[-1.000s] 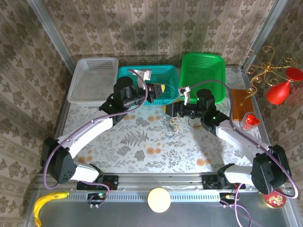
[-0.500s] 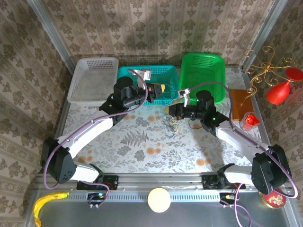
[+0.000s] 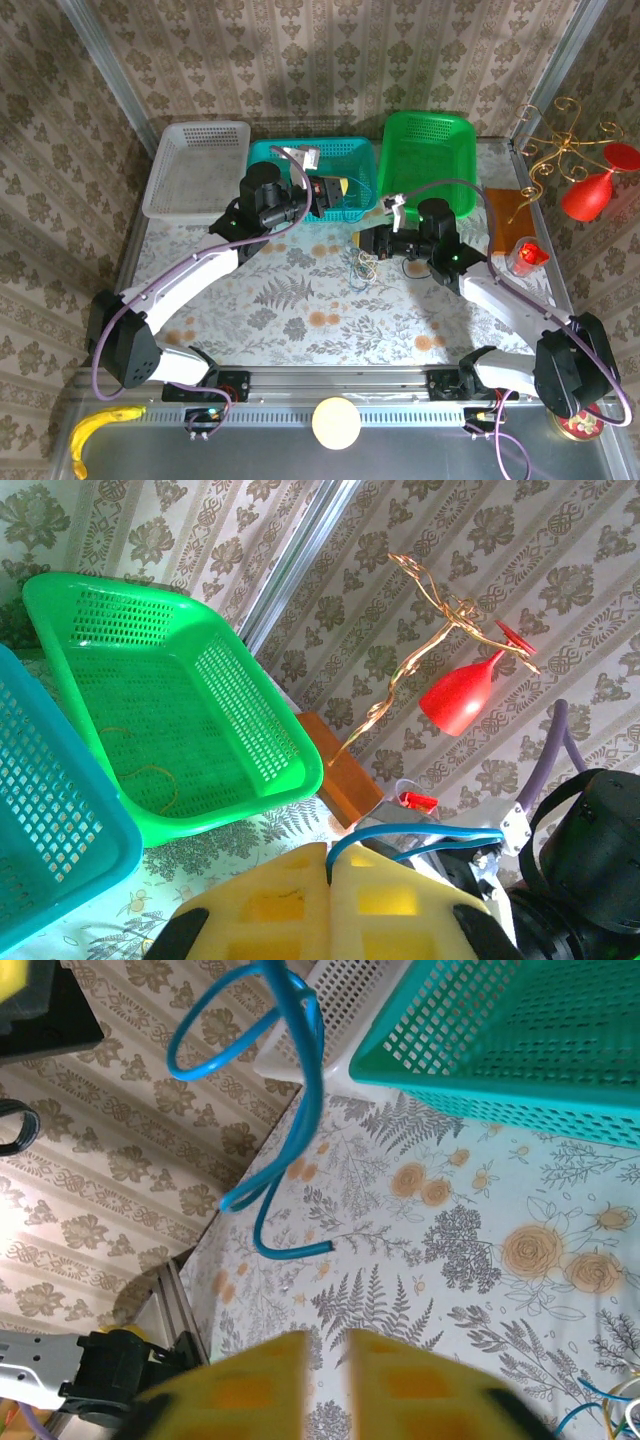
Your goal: Untangle the cables
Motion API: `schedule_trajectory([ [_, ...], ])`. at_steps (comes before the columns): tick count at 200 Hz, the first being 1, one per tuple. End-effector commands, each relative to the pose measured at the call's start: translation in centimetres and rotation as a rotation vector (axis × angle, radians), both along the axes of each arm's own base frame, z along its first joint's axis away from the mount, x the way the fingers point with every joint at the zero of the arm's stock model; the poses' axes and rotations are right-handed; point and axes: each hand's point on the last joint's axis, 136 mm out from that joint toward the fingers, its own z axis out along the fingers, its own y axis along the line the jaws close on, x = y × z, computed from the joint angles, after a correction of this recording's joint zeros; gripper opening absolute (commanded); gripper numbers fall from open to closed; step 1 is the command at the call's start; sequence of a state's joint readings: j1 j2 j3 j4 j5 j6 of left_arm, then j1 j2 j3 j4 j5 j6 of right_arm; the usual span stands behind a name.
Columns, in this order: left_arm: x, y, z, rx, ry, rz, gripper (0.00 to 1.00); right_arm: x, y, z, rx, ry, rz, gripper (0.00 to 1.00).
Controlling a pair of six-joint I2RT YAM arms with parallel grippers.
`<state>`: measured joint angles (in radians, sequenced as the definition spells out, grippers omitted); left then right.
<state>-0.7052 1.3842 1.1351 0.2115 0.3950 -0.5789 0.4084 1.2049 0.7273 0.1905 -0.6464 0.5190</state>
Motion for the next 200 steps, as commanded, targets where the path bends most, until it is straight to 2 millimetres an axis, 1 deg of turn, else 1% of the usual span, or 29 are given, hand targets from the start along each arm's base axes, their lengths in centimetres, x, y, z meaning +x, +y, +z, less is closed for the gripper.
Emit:
schedule_trajectory([
  [1,-0.2,0.7,3.3,-0.046,-0.073,0.011,0.00,0.2,-0.7,0.8,-0.006,-0.039,-0.027,0.40],
  [15,-0.2,0.8,3.3,-0.046,-0.073,0.012,0.00,0.2,-0.8,1.2,-0.002,-0.046,-0.030,0.46],
  [29,-0.2,0.7,3.2,-0.046,-0.071,0.009,0.00,0.3,-0.8,1.7,0.001,-0.055,-0.026,0.48],
  [65,-0.2,0.7,3.2,-0.048,-0.072,0.009,0.00,0.8,-0.7,2.7,0.006,-0.070,-0.023,0.48],
  [108,-0.3,0.6,3.1,-0.051,-0.065,0.006,0.00,1.3,-0.4,3.5,0.017,-0.078,-0.012,0.45],
  [127,-0.3,0.6,3.0,-0.051,-0.065,0.005,0.00,1.4,-0.3,3.7,0.021,-0.079,-0.006,0.40],
  [155,-0.3,0.6,3.2,-0.054,-0.066,0.006,0.00,1.3,-0.2,3.5,0.021,-0.074,0.000,0.29],
  [177,-0.2,0.6,3.3,-0.056,-0.069,0.006,0.00,1.2,-0.3,3.1,0.017,-0.068,0.000,0.14],
  [192,-0.2,0.6,3.3,-0.057,-0.069,0.007,0.00,1.0,-0.4,2.5,0.010,-0.061,-0.006,0.01],
  [200,-0.1,0.7,3.4,-0.059,-0.066,0.009,0.00,0.9,-0.6,2.1,0.004,-0.057,-0.012,0.00],
])
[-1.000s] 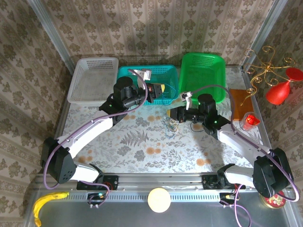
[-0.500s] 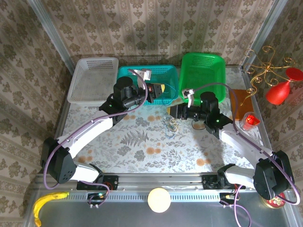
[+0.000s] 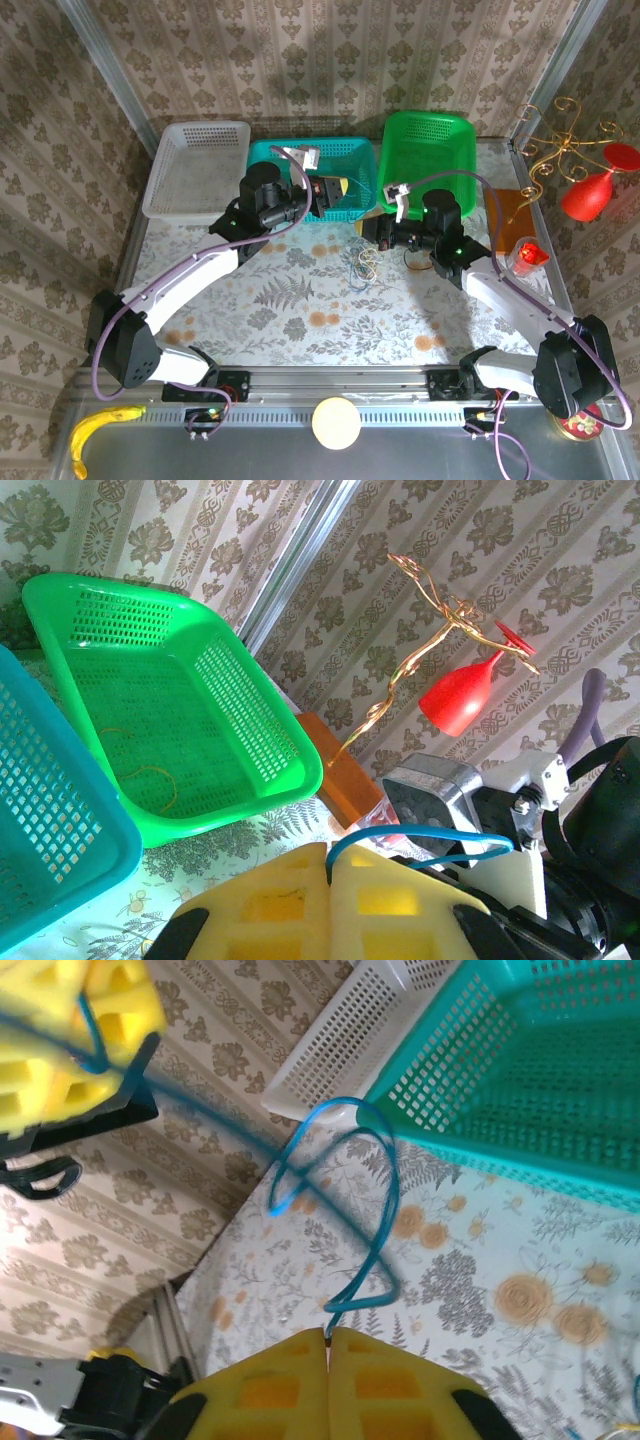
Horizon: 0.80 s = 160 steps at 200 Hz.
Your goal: Untangle the cables
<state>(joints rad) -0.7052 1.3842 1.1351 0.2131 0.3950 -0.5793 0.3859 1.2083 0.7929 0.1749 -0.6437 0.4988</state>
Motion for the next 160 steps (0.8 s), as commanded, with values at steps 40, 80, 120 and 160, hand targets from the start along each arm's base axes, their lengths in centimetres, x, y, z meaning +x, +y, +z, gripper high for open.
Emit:
schedule_trajectory([
  [40,1.2,2.2,4.2,-0.106,-0.048,0.041,0.00,-0.2,-1.7,-3.9,-0.041,0.048,-0.070,0.00],
  [80,4.5,6.9,5.9,-0.107,-0.051,0.158,0.00,0.8,-4.8,-8.2,-0.085,0.133,-0.217,0.00],
  [120,7.0,11.3,7.0,-0.106,-0.056,0.260,0.00,1.3,-6.9,-10.5,-0.097,0.188,-0.317,0.00],
  [160,8.7,14.2,7.6,-0.118,-0.051,0.338,0.00,1.6,-7.6,-10.9,-0.103,0.207,-0.353,0.00],
])
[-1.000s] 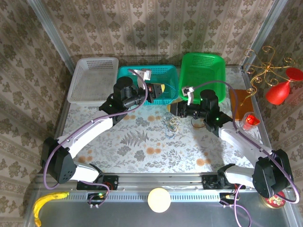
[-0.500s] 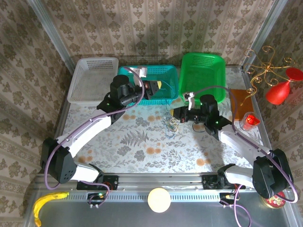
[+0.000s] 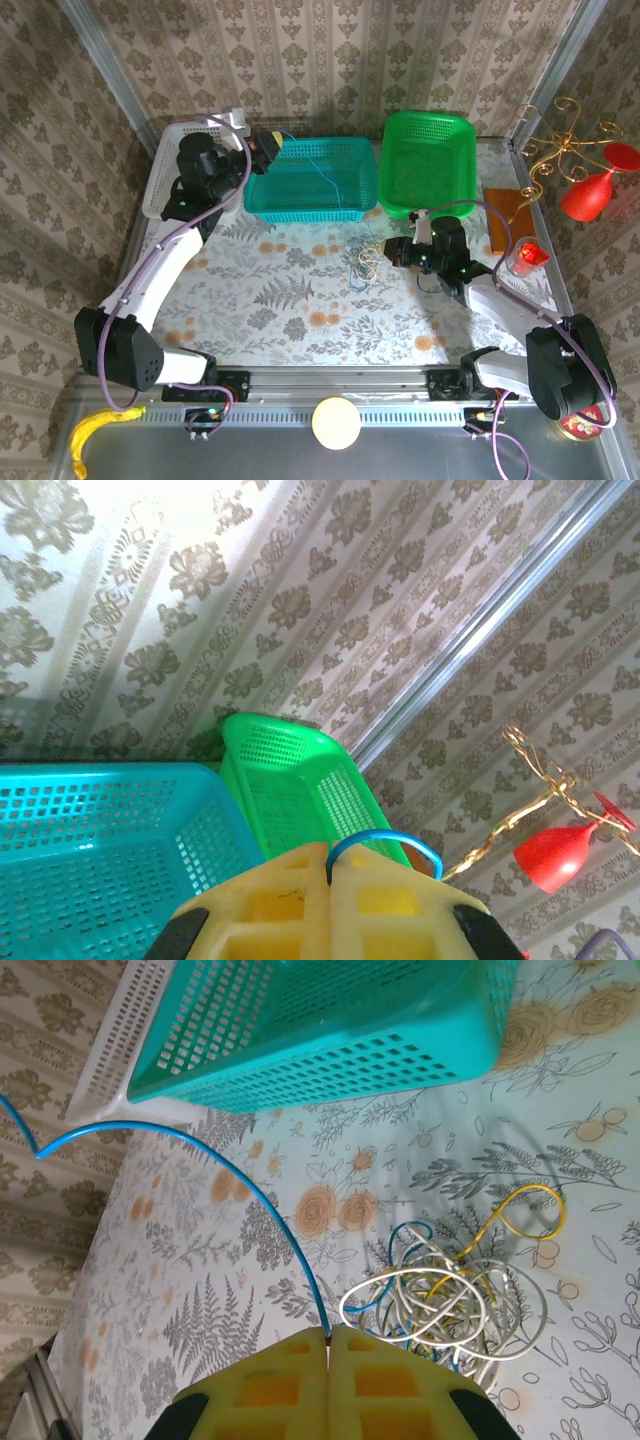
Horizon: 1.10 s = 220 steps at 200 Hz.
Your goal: Untangle the cables
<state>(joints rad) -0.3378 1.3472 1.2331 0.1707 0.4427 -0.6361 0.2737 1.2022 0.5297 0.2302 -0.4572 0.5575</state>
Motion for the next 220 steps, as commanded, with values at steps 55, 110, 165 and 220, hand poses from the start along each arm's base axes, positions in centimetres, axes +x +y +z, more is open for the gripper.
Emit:
schedule_trajectory([
  [55,2.7,5.8,4.4,-0.066,-0.043,0.114,0.00,0.5,1.3,4.0,0.079,-0.027,0.054,0.17],
  [110,5.6,11.9,5.9,-0.057,-0.076,0.245,0.00,-0.2,1.0,8.1,0.066,-0.071,0.056,0.60],
  [165,9.3,19.6,2.9,0.020,-0.032,0.422,0.00,-0.7,0.5,9.3,0.039,-0.068,0.040,0.65],
  [220,12.9,23.1,-1.9,0.039,0.036,0.473,0.00,-1.7,0.0,9.3,0.015,-0.062,0.036,0.66],
])
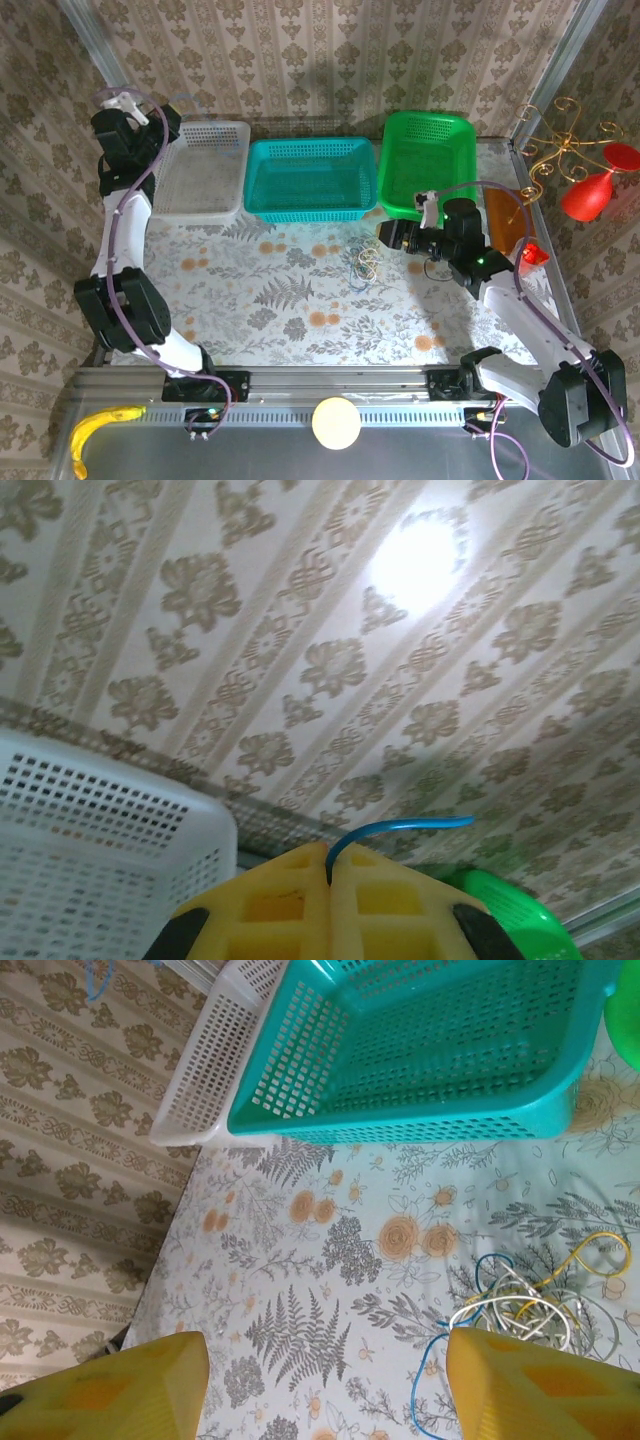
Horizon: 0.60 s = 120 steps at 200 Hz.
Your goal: Untangle the cables
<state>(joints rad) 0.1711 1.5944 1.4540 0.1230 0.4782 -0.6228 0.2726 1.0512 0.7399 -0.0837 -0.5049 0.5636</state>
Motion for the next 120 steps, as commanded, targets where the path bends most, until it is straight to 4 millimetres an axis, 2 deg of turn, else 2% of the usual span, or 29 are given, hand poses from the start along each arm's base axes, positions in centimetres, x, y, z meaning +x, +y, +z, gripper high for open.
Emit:
schedule_trajectory([
  [1,1.3,0.8,-0.2,0.030,-0.025,-0.001,0.00,-0.4,-0.4,1.1,-0.024,-0.027,-0.003,0.66],
  [13,2.2,1.1,-1.3,0.025,-0.009,0.000,0.00,-0.6,-0.5,1.0,-0.026,-0.022,-0.010,0.66],
  [42,4.5,1.8,-5.2,0.011,0.062,-0.011,0.00,-0.8,-0.5,0.7,-0.025,-0.010,-0.012,0.66],
  [62,5.6,1.8,-7.8,0.007,0.121,-0.023,0.09,-0.9,-0.6,0.3,-0.043,0.004,-0.016,0.66],
  [70,5.7,1.8,-8.5,0.014,0.139,-0.026,0.19,-1.0,-0.6,0.1,-0.055,0.008,-0.019,0.66],
  [84,5.7,2.2,-9.2,0.030,0.167,-0.009,0.47,-1.0,-0.8,-0.2,-0.081,0.017,-0.029,0.66],
  [99,5.3,2.7,-8.6,0.040,0.163,0.012,0.74,-1.0,-1.2,-0.5,-0.114,0.028,-0.048,0.66],
  [102,5.2,2.7,-8.4,0.042,0.161,0.015,0.89,-0.9,-1.3,-0.6,-0.122,0.030,-0.053,0.66],
  [105,5.1,2.8,-8.2,0.044,0.158,0.018,0.98,-0.9,-1.4,-0.7,-0.128,0.032,-0.057,0.66],
  [120,4.4,2.7,-6.6,0.053,0.137,0.020,1.00,-0.7,-1.7,-1.1,-0.159,0.047,-0.072,0.66],
])
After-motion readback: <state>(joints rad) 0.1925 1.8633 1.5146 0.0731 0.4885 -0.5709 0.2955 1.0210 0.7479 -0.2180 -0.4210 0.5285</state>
